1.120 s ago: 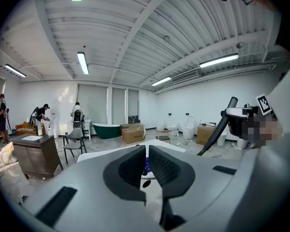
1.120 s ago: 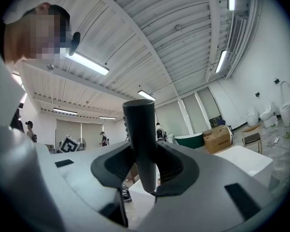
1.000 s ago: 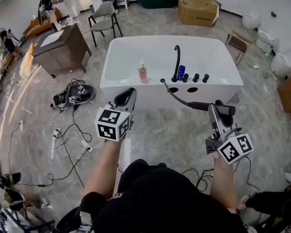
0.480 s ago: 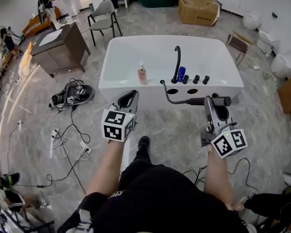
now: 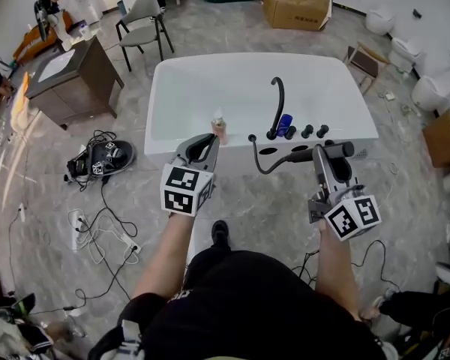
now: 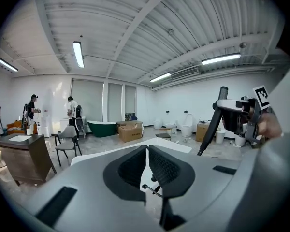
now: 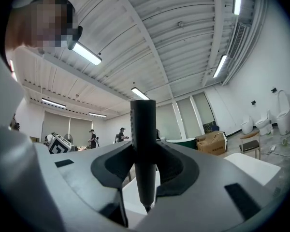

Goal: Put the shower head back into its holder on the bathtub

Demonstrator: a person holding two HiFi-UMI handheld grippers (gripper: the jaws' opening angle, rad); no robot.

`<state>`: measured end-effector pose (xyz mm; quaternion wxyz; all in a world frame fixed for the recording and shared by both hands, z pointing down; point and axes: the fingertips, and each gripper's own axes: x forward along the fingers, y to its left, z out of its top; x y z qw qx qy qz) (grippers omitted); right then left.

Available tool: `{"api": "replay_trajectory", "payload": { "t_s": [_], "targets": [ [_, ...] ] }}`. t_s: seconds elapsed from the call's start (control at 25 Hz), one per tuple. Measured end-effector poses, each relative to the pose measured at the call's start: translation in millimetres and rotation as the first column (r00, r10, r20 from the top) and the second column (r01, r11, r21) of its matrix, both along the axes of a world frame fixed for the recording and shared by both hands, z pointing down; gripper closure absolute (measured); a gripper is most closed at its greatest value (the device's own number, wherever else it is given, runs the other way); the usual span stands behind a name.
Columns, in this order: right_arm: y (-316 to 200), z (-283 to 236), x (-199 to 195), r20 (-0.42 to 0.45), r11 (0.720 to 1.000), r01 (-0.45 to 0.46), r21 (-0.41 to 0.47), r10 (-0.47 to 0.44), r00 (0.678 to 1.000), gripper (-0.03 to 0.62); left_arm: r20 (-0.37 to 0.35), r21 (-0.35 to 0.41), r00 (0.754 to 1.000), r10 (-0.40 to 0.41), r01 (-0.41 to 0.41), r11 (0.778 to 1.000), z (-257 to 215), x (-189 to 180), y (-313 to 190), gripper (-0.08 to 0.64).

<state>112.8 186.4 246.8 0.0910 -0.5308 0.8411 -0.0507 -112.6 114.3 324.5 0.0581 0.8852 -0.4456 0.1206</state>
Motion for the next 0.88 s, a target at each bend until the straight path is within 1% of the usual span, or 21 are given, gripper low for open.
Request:
{"api": "replay_trajectory", "payload": {
  "t_s": [0.16, 0.32, 0.4, 0.56, 0.72, 0.88],
  "targets": [
    [-49, -9, -16, -0.015, 1.0, -0.019, 0.003, 0.019, 1.0, 0.446, -0.01, -0.006, 1.0, 0.028, -0.029, 1.0, 2, -12, -54, 0.526],
    [-91, -12, -30, -0.039, 0.999, -0.046, 0.004, 0.046, 0.998, 0.446, -0.02, -0.015, 0.999, 0.051, -0.051, 0.999, 8, -27, -94, 0.526],
    [-107, -12, -34, -0.051, 0.998, -0.057, 0.0, 0.057, 0.997, 0.446, -0.023, -0.019, 0.998, 0.053, -0.053, 0.998, 10, -35, -112, 0.526],
    [-134, -6, -39, -0.047, 0.998, -0.065, -0.027, 0.064, 0.997, 0.446, -0.035, -0.036, 0.998, 0.044, -0.045, 0.998, 15, -46, -147, 0.526],
    [-162, 2, -41, -0.049, 0.996, -0.066, -0.055, 0.063, 0.997, 0.446, -0.035, -0.063, 0.998, 0.056, -0.058, 0.996, 25, -43, -173, 0.526],
    [-198, 12, -28, -0.033, 0.995, -0.053, -0.08, 0.051, 0.998, 0.446, -0.021, -0.09, 0.997, 0.075, -0.076, 0.993, 33, -20, -199, 0.526]
  ]
}}
